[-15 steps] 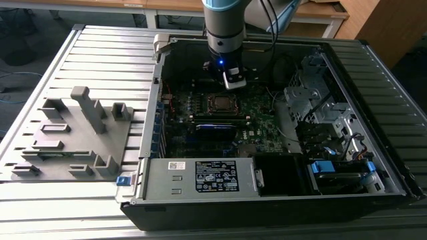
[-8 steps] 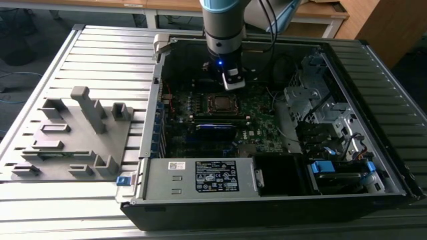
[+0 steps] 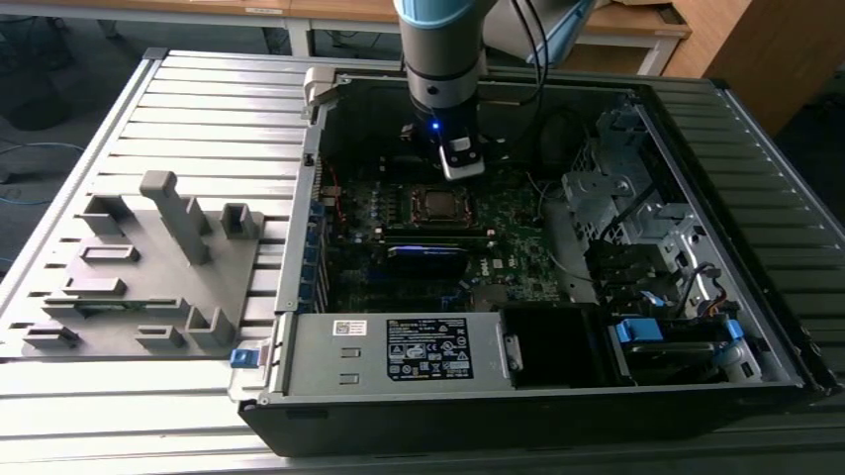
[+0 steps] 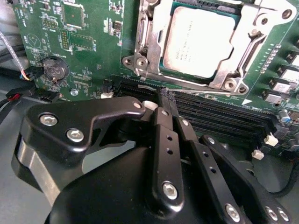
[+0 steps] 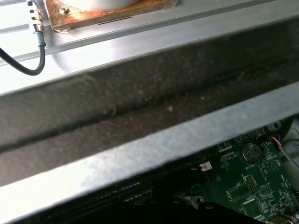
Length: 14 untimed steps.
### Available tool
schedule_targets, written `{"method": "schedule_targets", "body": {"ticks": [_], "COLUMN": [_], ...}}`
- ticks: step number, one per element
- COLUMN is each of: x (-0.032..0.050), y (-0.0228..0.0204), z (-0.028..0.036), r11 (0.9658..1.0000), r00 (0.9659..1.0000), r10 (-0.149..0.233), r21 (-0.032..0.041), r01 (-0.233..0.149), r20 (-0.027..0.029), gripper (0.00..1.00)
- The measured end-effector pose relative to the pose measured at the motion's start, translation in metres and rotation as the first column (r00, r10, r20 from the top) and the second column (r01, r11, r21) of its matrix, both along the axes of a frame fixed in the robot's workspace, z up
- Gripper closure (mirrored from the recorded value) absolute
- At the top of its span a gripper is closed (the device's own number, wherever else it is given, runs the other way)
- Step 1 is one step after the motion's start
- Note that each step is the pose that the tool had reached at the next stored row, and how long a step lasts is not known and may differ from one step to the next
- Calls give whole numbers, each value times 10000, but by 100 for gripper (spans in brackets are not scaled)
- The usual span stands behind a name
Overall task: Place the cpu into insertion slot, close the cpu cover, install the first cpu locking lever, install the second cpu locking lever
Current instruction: 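Install the first cpu locking lever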
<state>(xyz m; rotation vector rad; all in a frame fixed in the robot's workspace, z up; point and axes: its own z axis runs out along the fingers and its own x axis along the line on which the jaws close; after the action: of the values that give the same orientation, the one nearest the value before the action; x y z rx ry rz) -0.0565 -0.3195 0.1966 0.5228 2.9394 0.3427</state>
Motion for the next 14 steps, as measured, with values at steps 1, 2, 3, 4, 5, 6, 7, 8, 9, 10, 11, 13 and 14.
{"method": "schedule_targets", "body": {"ticks": [1,2,3,4,5,6,7,8,9,10,11,13,14], "x": [1,2,4,5,7,9,12,13,13,14,13,14,13], "y": [-4,-10,-16,-25,-35,-44,-53,-59,-59,-59,-59,-58,-56], "z": [0,-1,-2,-3,-3,-4,-5,-7,-8,-8,-8,-7,-4], "r11": [10000,10000,10000,10000,10000,10000,10000,10000,10000,10000,10000,10000,10000], "r00": [10000,10000,10000,10000,10000,10000,10000,10000,10000,10000,10000,10000,10000], "r10": [0,1,0,1,0,1,1,2,2,1,1,-1,-7], "r21": [2,3,4,5,3,4,4,4,8,8,8,11,9], "r01": [0,-1,0,-1,0,-1,-1,-2,-2,-1,-1,1,7], "r20": [0,0,1,1,0,0,0,0,1,1,0,0,-2], "gripper": [89,89,89,89,89,89,89,89,89,89,89,89,89]}}
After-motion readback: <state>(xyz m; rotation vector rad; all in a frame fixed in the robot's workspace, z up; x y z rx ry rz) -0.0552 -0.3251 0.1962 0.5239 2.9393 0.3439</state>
